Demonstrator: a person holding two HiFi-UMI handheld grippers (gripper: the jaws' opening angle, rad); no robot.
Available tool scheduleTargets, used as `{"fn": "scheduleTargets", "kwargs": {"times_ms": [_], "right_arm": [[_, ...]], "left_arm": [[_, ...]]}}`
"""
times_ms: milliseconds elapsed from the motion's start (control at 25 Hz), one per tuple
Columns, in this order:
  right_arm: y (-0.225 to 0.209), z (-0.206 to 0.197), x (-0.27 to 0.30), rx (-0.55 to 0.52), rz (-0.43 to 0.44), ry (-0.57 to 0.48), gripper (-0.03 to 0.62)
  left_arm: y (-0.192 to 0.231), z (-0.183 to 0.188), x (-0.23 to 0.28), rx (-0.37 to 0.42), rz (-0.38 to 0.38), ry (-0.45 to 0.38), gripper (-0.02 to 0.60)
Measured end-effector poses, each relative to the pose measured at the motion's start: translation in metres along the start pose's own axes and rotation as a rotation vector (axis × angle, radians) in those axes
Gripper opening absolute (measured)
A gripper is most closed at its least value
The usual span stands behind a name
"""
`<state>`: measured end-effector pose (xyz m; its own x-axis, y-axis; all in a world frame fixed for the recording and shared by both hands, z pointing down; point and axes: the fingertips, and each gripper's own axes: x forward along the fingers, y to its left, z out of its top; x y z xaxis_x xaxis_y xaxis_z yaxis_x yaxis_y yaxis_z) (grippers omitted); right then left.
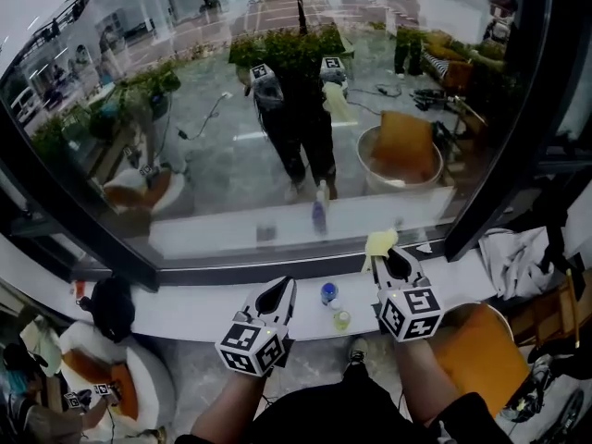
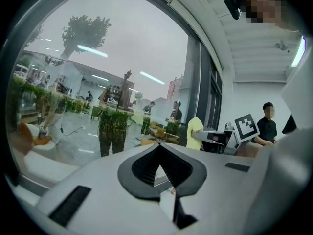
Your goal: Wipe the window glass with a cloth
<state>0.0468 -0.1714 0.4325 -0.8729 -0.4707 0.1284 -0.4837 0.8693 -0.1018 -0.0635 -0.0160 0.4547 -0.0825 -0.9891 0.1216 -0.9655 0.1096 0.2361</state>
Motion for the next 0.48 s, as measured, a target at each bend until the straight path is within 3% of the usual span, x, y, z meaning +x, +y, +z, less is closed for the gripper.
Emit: {"fn": "scheduleTargets", "kwargs": {"times_ms": [480], "right_arm": [[0.095,-0.066,-0.068,-0.013,0.051,0.099,0.053]], "left_arm": [[-0.009,-0.051,-0.085,-0.054,-0.01,0.04,0.008]]}}
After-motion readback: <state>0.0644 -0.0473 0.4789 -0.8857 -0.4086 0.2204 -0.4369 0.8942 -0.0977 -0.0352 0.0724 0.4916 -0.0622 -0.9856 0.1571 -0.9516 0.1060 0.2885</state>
